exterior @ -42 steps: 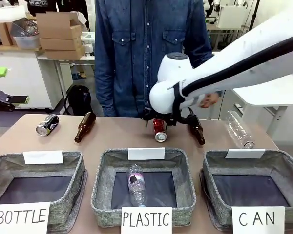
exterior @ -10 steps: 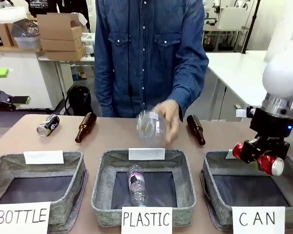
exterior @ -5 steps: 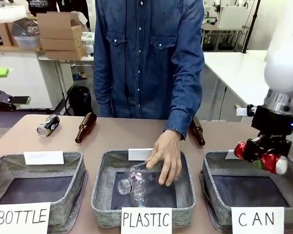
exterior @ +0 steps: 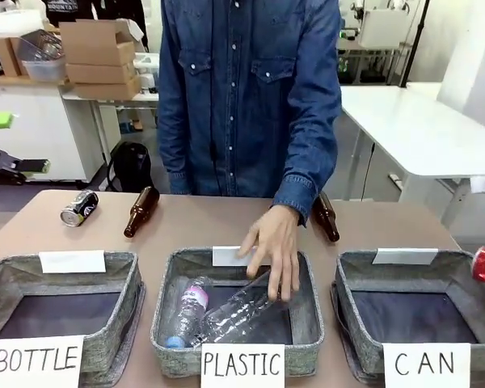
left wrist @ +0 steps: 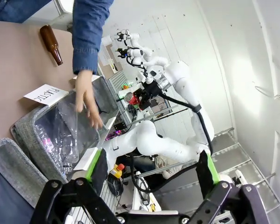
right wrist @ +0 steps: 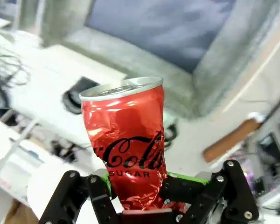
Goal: Sort the can waste into the basket.
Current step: Pick up the can waste from the table and place it in the right Fabric basket.
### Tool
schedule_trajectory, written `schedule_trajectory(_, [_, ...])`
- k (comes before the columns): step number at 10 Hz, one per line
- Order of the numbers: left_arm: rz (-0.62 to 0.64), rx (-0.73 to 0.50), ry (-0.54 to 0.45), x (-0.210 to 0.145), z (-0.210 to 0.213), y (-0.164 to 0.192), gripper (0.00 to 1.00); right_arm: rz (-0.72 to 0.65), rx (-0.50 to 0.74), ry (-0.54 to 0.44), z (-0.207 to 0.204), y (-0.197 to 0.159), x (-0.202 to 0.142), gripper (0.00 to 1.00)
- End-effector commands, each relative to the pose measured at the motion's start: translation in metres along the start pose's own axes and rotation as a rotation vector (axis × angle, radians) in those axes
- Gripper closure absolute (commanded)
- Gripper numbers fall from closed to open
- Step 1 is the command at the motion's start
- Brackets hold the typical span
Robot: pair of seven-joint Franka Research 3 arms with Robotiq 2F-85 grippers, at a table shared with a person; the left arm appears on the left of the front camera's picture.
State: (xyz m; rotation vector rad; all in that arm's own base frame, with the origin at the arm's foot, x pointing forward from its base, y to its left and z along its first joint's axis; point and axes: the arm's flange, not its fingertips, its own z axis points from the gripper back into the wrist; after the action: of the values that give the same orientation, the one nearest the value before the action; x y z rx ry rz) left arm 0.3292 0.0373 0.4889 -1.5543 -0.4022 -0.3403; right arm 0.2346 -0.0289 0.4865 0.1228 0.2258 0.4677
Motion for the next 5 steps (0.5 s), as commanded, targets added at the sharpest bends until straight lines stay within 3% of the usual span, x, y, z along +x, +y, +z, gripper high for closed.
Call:
schedule_trajectory(1, [-0.019,-0.024,-0.012,0.001,-0.002,-0.002,0.0,0.205,-0.123,-0.13,-0.024,-0.003,-0.003,0.78])
schedule_trajectory(5, [-0.019,-0.024,-0.012,0.001,-0.002,-0.002,0.0,0.278,-0.084,-0.159,-0.02,-0.012,0.009,0.78])
